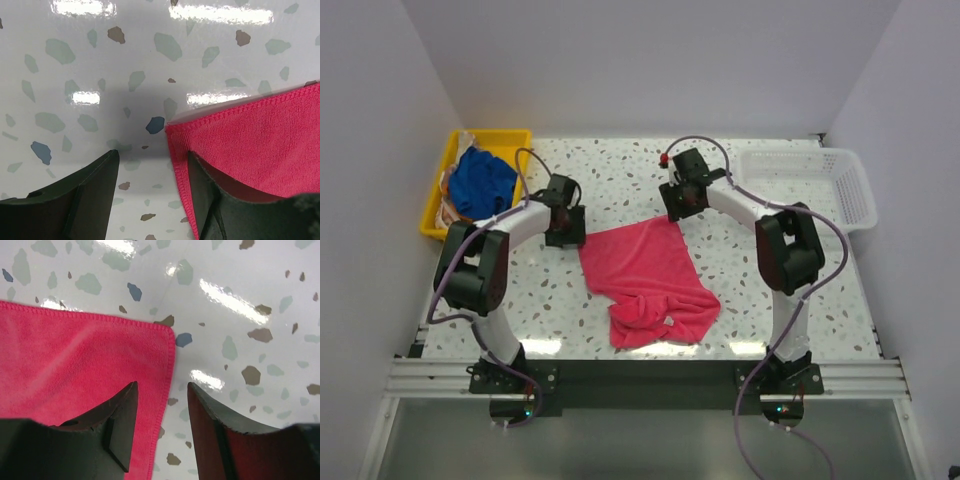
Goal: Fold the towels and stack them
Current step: Flatten out the crumpled towel
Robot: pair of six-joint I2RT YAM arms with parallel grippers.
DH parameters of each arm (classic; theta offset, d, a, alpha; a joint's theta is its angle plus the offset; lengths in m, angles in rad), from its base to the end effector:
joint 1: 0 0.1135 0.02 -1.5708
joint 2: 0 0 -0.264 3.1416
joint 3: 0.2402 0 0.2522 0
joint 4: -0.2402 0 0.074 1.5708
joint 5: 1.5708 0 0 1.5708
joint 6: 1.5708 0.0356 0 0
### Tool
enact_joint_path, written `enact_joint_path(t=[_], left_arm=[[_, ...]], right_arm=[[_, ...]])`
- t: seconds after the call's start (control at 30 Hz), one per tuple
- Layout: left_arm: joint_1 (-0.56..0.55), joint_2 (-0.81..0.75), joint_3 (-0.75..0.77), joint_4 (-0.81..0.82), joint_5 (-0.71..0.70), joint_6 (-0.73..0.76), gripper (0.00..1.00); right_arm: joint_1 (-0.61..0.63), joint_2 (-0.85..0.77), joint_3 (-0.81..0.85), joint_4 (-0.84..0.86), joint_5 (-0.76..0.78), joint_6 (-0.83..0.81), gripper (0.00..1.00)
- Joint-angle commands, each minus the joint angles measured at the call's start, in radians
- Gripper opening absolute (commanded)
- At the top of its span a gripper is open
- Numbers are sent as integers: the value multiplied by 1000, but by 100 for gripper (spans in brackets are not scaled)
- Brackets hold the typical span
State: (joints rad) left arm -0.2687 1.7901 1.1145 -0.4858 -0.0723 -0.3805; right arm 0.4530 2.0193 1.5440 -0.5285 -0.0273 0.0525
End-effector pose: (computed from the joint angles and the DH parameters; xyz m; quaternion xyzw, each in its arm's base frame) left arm 0.3378 -0.0904 0.1643 -0.0620 0.9765 -0.0313 0.2038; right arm 0.3939 0.1928 0.2002 -0.1947 0.9401 0.0826 0.2675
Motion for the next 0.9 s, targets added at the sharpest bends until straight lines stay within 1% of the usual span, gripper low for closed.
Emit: enact_joint_path(t=[0.0, 0.13, 0.37, 0.6, 0.87], left_arm=[[3, 9, 47, 36, 5, 11, 62], [3, 23, 47, 39, 3, 5, 62], [3, 31, 48, 44, -1, -3, 61], [3, 46, 47, 46, 5, -12, 60], [2, 34, 28, 42, 6, -15, 60]], right_arm=[[1, 42, 65, 48, -49, -37, 48], [1, 78, 73, 94, -45, -28, 48], [1, 121, 108, 111, -6, -20, 47], [1, 165, 143, 79, 20, -31, 43], [3, 196, 127, 13, 26, -46, 43]])
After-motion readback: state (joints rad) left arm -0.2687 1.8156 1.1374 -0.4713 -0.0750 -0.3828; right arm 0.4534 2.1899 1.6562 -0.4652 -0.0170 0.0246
